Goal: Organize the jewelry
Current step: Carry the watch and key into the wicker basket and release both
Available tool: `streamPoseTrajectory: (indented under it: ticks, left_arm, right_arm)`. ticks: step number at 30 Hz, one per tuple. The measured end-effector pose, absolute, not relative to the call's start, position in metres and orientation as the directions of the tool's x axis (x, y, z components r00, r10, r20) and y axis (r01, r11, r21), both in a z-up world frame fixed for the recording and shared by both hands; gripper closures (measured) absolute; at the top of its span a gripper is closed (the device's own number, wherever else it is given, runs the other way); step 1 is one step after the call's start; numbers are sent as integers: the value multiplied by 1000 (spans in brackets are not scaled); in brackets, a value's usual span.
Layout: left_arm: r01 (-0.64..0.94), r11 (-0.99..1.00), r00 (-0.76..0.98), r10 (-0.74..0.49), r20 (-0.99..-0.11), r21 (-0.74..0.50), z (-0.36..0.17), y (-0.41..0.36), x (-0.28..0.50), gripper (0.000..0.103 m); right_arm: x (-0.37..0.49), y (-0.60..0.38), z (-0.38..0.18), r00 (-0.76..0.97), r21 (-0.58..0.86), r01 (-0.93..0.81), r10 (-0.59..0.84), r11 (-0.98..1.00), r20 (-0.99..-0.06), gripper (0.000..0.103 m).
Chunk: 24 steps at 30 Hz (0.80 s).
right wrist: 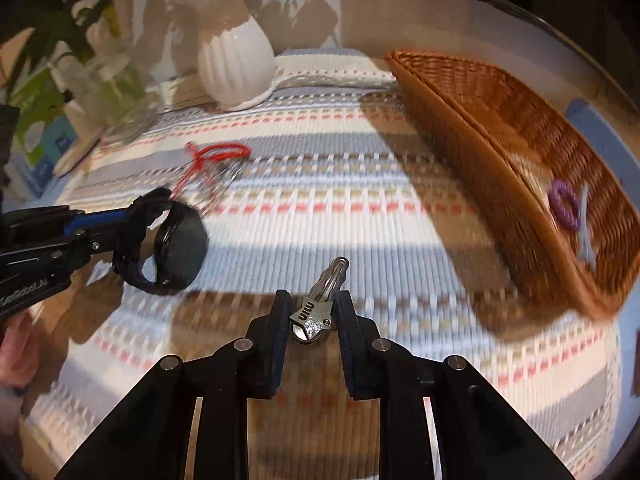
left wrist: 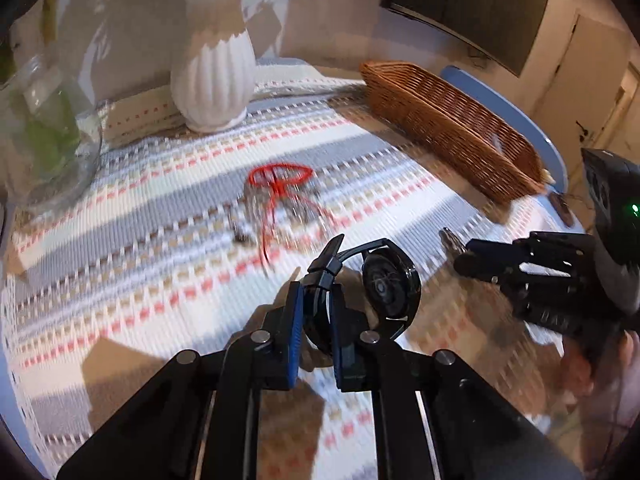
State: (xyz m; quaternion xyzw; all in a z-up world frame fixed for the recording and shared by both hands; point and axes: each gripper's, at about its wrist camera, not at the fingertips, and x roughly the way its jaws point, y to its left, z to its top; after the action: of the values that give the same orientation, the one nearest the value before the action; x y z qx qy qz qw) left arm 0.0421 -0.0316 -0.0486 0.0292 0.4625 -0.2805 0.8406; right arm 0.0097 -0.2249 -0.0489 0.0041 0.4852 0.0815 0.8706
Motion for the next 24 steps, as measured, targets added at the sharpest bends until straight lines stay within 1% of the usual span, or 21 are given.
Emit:
streamPoseTrajectory:
  ticks: [3,7,10,14,18,24]
  left_arm:
    - [509,826,383,-470,-795,-243,-49,-25,25,92]
    - [533,815,387,-472,-792,-225,-46,-28,6,92]
    - [556,800,388,-490,-781,-226,-38,-35,0,92]
    - [602,781,425,-491,-760,-168,-13,-55,-8,92]
    - [645,743,434,-550,-714,-180,18,-83,-4,92]
    - [691,697,432,-609,-665,-190,49,-141,23,92]
  right_arm:
    - [-10,-234,-46,507,158,-142,209,977,-836,80]
    - [-34,-239,-41,503,195,-141,240,971,-831,80]
    - [-47,-243,-34,513,195,-135,237,971,-825,80]
    - [-61,-256,-24,535,206,-124,240,971,-810,80]
    - [-71,-273,-6,575,211,-101,230,972,-785,80]
    - [-78,-309,32,673,202,-43,178,978,-718,80]
